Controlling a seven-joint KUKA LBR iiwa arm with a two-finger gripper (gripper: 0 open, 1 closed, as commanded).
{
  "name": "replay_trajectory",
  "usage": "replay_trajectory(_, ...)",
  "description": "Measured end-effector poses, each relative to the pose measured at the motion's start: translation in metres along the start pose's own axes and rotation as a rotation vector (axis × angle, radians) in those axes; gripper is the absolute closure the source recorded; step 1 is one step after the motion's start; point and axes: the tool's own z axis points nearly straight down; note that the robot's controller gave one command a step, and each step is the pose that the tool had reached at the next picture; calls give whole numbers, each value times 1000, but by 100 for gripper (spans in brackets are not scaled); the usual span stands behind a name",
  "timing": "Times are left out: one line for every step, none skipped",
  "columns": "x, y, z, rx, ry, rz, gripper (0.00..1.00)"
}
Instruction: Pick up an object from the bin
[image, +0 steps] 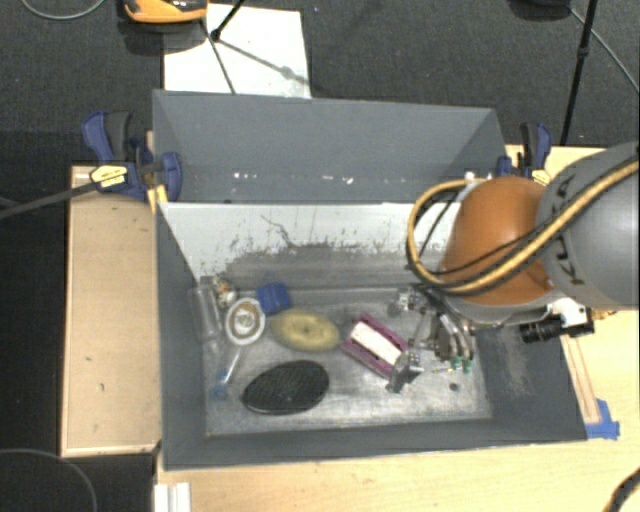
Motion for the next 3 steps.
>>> replay_trajectory(2, 1, 70, 1, 3, 200, 0)
replay_trajectory(6, 11, 79, 1, 1, 188, 0)
replay_trajectory(7, 11, 78, 0, 2, 188, 100)
